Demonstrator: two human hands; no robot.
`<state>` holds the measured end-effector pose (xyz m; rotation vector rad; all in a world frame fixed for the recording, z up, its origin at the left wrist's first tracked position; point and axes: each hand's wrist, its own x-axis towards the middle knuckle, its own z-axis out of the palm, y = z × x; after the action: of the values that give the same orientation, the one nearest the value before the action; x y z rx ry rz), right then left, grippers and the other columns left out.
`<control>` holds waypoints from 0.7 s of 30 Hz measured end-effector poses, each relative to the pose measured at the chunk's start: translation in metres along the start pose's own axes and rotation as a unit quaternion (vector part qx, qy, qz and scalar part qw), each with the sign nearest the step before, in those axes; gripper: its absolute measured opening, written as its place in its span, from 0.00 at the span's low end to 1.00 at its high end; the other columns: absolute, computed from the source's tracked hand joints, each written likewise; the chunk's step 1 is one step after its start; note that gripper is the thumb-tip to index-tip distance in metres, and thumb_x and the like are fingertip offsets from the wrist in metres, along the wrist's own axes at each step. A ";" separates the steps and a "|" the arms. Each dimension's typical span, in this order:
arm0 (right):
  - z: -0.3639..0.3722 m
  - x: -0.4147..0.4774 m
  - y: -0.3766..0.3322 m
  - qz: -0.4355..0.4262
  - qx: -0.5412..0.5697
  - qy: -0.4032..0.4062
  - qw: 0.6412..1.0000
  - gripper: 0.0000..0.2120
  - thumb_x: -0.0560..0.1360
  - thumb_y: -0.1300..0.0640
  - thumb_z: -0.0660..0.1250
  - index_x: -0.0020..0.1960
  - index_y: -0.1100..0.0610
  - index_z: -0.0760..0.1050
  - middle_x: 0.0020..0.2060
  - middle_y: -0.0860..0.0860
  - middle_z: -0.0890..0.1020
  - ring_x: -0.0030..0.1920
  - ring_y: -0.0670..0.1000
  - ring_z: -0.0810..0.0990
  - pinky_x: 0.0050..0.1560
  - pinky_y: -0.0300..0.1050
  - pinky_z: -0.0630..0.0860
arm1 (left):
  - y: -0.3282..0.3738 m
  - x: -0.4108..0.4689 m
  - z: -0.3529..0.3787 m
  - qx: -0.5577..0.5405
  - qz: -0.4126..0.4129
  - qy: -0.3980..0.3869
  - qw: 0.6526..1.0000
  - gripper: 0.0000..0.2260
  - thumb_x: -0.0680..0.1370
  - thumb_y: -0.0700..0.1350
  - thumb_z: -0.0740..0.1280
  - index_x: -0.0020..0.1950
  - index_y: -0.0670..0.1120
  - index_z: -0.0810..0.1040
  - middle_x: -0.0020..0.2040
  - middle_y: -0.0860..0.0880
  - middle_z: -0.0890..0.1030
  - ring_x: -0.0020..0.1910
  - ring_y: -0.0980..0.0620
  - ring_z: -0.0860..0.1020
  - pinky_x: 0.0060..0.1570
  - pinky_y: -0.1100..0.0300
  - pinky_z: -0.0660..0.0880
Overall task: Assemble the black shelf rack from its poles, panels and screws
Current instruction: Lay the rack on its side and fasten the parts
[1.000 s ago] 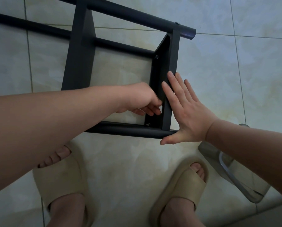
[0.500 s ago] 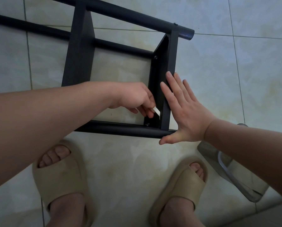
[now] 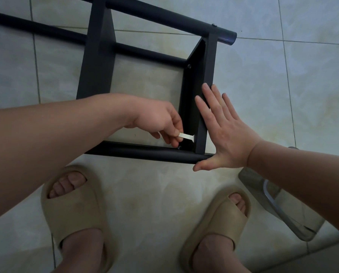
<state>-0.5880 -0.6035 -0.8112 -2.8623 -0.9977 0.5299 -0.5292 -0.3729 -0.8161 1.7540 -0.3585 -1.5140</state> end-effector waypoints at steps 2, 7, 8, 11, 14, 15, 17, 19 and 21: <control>0.000 0.000 0.000 0.000 0.000 -0.001 1.000 0.65 0.66 0.15 0.53 0.82 0.63 0.41 0.81 0.63 0.41 0.81 0.64 0.38 0.79 0.69 0.47 | 0.000 -0.001 0.000 0.012 0.005 -0.006 1.000 0.09 0.82 0.39 0.64 0.45 0.48 0.81 0.44 0.51 0.86 0.47 0.56 0.81 0.53 0.56 0.73; 0.000 0.000 0.000 0.003 0.002 -0.001 1.000 0.65 0.66 0.15 0.53 0.82 0.63 0.41 0.81 0.63 0.41 0.81 0.64 0.38 0.79 0.68 0.47 | 0.000 -0.001 0.001 0.035 0.010 -0.017 0.999 0.09 0.82 0.38 0.64 0.46 0.48 0.81 0.42 0.52 0.86 0.45 0.57 0.81 0.53 0.57 0.74; 0.000 0.000 0.000 0.003 0.002 -0.001 1.000 0.65 0.66 0.15 0.53 0.82 0.63 0.41 0.81 0.63 0.41 0.81 0.64 0.38 0.79 0.68 0.47 | -0.001 -0.001 0.001 0.037 0.010 -0.018 0.999 0.09 0.81 0.38 0.64 0.46 0.48 0.81 0.42 0.52 0.86 0.45 0.57 0.81 0.53 0.57 0.74; 0.000 0.000 0.000 0.003 0.001 -0.003 1.000 0.65 0.66 0.15 0.53 0.82 0.63 0.41 0.81 0.63 0.41 0.81 0.64 0.38 0.79 0.68 0.46 | -0.004 0.000 0.001 0.037 0.012 -0.012 0.999 0.08 0.81 0.40 0.66 0.46 0.49 0.83 0.43 0.52 0.87 0.45 0.57 0.82 0.52 0.58 0.75; 0.000 0.000 0.000 0.002 0.003 -0.001 1.000 0.65 0.66 0.16 0.53 0.82 0.63 0.41 0.81 0.63 0.41 0.81 0.64 0.38 0.79 0.67 0.46 | -0.007 0.000 -0.002 0.041 0.020 0.028 0.999 0.07 0.80 0.42 0.69 0.45 0.52 0.84 0.43 0.52 0.87 0.41 0.61 0.82 0.46 0.61 0.75; 0.001 0.000 0.000 0.002 0.003 0.000 1.000 0.65 0.66 0.15 0.53 0.82 0.62 0.41 0.81 0.63 0.41 0.81 0.64 0.38 0.79 0.67 0.46 | -0.007 0.000 -0.004 0.046 0.026 0.045 0.998 0.07 0.79 0.42 0.70 0.44 0.53 0.84 0.42 0.53 0.87 0.40 0.62 0.82 0.45 0.62 0.74; 0.001 0.000 0.001 0.000 0.004 0.003 1.000 0.65 0.66 0.15 0.53 0.82 0.62 0.40 0.81 0.62 0.41 0.81 0.64 0.38 0.79 0.67 0.46 | -0.007 0.000 -0.008 0.074 0.039 0.078 0.993 0.07 0.78 0.43 0.71 0.44 0.55 0.84 0.41 0.56 0.86 0.41 0.63 0.82 0.47 0.63 0.75; 0.001 0.000 0.001 -0.001 0.006 0.005 1.000 0.65 0.66 0.15 0.52 0.82 0.62 0.40 0.81 0.62 0.41 0.81 0.64 0.38 0.79 0.67 0.46 | -0.006 0.002 -0.011 0.103 0.048 0.101 0.988 0.06 0.77 0.44 0.72 0.45 0.56 0.85 0.40 0.60 0.85 0.42 0.64 0.81 0.50 0.62 0.76; 0.002 0.000 0.001 -0.002 0.006 0.005 1.000 0.65 0.66 0.15 0.52 0.82 0.62 0.40 0.81 0.62 0.41 0.81 0.64 0.38 0.79 0.67 0.46 | -0.005 0.004 -0.012 0.125 0.056 0.119 0.983 0.05 0.76 0.44 0.73 0.46 0.55 0.85 0.38 0.63 0.84 0.40 0.65 0.80 0.48 0.62 0.76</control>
<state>-0.5880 -0.6041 -0.8130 -2.8497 -0.9938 0.5178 -0.5185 -0.3683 -0.8225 2.0483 -0.5329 -1.2041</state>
